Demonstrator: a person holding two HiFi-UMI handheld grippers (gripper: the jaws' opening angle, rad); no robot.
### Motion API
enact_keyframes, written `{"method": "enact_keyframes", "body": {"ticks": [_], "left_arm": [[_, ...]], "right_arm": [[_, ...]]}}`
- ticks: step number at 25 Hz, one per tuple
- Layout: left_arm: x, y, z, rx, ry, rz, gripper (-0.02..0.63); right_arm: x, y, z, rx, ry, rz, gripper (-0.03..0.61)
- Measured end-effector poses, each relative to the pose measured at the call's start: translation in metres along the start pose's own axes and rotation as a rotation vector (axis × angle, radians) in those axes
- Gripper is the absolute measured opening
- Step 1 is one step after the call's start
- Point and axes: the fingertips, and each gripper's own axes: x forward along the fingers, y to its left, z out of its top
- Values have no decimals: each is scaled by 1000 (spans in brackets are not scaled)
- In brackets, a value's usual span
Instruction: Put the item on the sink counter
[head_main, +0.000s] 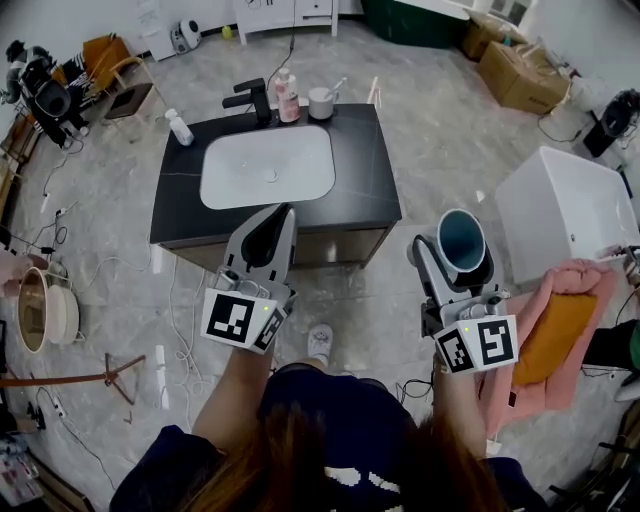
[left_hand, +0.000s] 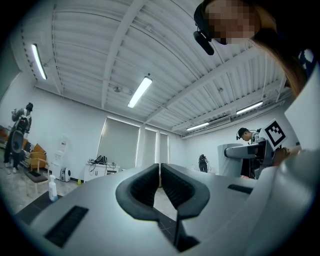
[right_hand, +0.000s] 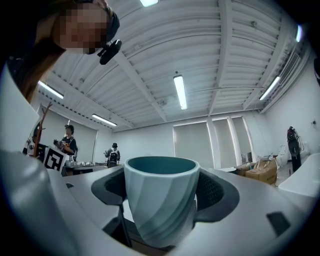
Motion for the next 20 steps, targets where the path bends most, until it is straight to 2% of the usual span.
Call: {"method": "enact_keyframes", "body": {"ticks": [6, 12, 20], "left_arm": [[46, 47, -8, -9, 4, -32, 28], [76, 79, -22, -37, 21, -26, 28], [129, 119, -39, -45, 27, 41, 28]], "right_arm": [[60, -11, -9, 2, 7, -35, 399], [102, -24, -22, 14, 40, -43, 399], [175, -64, -37, 32, 49, 2, 399]]}}
